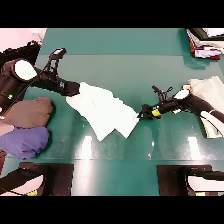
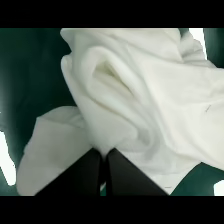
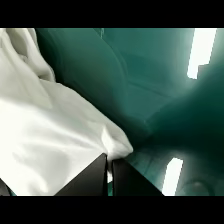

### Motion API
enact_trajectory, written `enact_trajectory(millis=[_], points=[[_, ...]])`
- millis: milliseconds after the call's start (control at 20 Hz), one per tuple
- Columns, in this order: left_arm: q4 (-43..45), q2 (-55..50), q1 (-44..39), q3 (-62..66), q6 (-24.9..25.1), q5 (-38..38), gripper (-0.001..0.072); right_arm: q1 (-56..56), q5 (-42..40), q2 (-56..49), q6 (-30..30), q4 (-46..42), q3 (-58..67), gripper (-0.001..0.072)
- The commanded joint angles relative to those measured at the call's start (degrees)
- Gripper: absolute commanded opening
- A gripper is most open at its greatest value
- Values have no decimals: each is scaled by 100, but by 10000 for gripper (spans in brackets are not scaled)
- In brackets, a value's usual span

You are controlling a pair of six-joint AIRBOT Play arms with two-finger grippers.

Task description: Fold the shirts.

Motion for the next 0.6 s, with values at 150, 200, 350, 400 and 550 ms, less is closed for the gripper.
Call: enact_trajectory(millis=[150,200,350,400,550], points=[[1274,546,7,739,83,-212,25,-490,-142,1200,-83,-636,782,18],[1508,726,7,1075,83,-269,25,-662,-96,1506,-83,-704,1137,18],[1755,1196,7,2140,103,-271,25,-1128,-76,2286,-85,-697,2216,18],[1751,1314,7,2479,103,-227,25,-1268,-81,2520,-85,-699,2555,18],[1716,1602,7,3274,103,-236,25,-1587,-20,3073,-87,-699,3283,18]])
